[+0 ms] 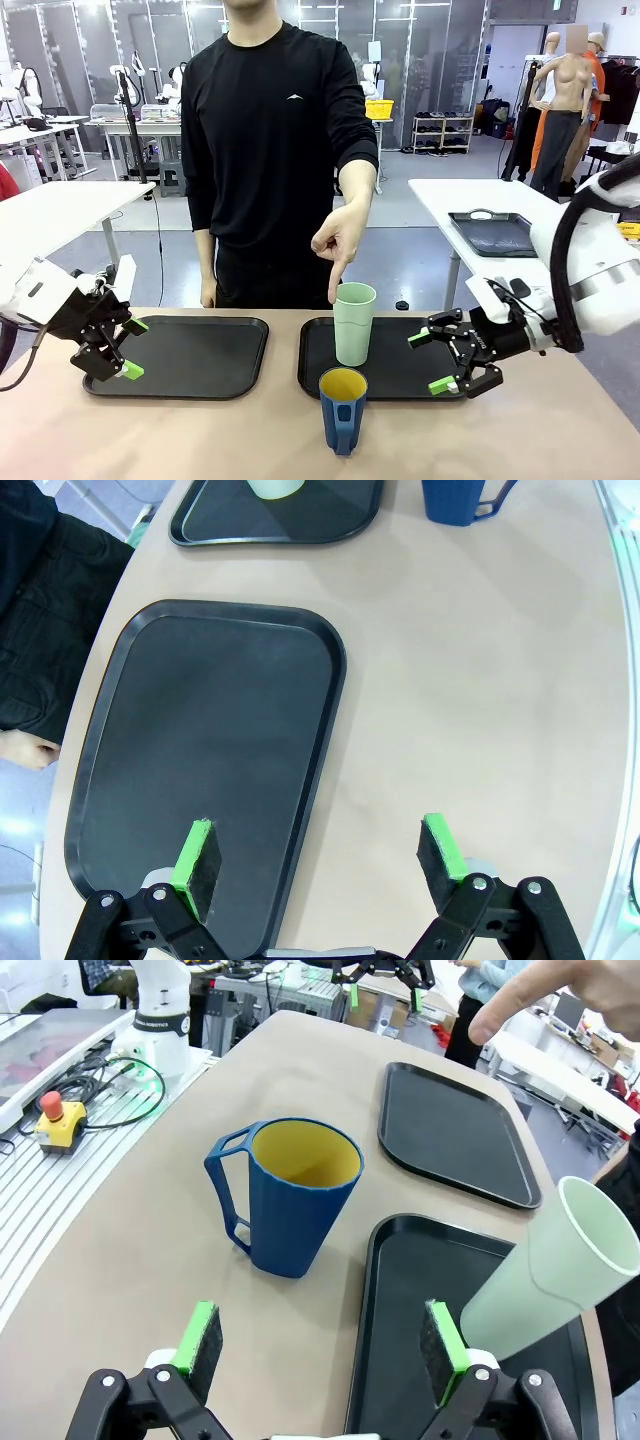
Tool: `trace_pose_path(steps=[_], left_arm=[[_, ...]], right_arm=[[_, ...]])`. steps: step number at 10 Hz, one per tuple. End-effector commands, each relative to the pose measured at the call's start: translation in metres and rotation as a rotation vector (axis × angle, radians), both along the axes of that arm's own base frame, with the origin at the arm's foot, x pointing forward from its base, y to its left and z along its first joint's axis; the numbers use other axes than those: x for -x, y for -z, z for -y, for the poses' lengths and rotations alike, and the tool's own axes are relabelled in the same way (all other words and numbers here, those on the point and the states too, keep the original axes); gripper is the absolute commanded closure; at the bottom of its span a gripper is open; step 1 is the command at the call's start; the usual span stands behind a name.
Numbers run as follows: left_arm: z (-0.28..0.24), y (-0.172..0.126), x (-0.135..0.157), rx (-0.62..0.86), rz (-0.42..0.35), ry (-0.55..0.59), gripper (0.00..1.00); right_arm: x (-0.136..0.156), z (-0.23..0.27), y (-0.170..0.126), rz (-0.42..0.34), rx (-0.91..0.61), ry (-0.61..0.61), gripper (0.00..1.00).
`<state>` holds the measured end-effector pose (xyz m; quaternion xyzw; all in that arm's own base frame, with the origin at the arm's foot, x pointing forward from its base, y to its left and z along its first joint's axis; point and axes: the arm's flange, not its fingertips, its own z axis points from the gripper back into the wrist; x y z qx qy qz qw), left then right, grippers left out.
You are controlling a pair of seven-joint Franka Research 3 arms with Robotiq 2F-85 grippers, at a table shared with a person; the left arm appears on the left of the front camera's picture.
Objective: Sort and store the cups by type.
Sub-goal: Pick up the Handle plastic cup and place it into the empty Flat Tray.
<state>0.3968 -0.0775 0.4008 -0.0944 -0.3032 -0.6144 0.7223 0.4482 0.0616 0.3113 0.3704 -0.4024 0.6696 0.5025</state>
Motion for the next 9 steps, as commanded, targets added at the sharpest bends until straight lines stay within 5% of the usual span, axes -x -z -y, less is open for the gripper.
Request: trace_pose_path(steps=[1, 9], left_arm=[[0.0, 0.0, 0.001, -0.014, 0.013, -0.008, 0.0], [0.0, 0.0, 0.001, -0.014, 0.013, -0.008, 0.0]], right_arm=[[-0.014, -0.017, 0.004, -0.043, 0.023, -0.004, 0.0], [-0.021, -0.084, 0.043, -0.119, 0.007, -0.1, 0.0]])
